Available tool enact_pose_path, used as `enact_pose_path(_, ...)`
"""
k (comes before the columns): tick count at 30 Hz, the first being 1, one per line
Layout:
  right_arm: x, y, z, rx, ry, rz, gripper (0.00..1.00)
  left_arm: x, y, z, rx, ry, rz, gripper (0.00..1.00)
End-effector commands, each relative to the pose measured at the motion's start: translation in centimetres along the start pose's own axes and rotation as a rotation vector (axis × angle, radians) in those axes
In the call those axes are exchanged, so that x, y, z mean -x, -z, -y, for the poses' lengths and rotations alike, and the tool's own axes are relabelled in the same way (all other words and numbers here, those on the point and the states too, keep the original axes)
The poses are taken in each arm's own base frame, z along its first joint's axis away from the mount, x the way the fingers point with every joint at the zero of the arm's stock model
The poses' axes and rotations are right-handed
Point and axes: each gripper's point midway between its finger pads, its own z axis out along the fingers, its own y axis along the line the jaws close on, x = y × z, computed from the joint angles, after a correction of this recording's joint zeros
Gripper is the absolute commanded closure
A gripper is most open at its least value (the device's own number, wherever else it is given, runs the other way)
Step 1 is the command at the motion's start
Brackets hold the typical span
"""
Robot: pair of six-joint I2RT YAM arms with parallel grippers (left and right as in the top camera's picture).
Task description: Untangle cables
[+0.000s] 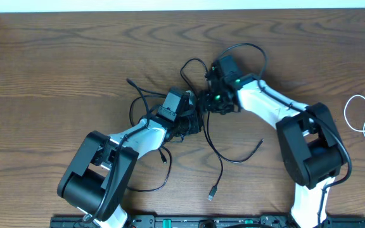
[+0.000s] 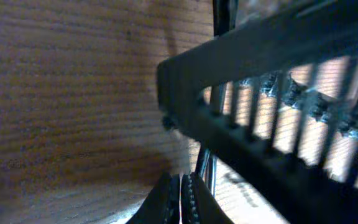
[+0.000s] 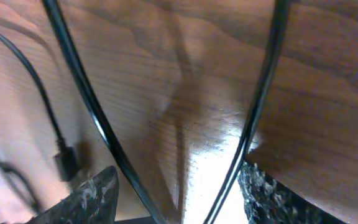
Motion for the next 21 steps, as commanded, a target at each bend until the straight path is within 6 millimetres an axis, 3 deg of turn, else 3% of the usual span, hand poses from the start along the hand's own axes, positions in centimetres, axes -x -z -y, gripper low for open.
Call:
enact_pose_path(1, -3.4, -3.2, 6.7, -0.281, -0.007, -0.079, 0.41, -0.6, -0.4, -0.3, -0.002, 0.007, -0.024, 0.91)
enact_pose_path(6, -3.6, -2.7, 8.1, -0.357, -0.008, -0.081, 0.55, -0.7, -0.4, -0.3, -0.002, 0.007, -0.025, 0.87)
enact_pose_path(10, -3.5, -1.5, 11.1, -0.533, 0.008, -0.056, 0.57, -0.7, -0.4, -0.3, -0.002, 0.007, -0.025, 0.86)
enact_pose_path(15, -3.0, -1.0, 12.1, -0.591, 0.062, -0.047, 0.61, -0.6, -0.3, -0.2, -0.004, 0.027, -0.023, 0.83)
enact_pose_path(21, -3.0, -1.1, 11.9, -0.574, 0.075, -0.051, 0.60, 1.2, 1.2, 3.0, -0.096, -0.002, 0.010, 0.75)
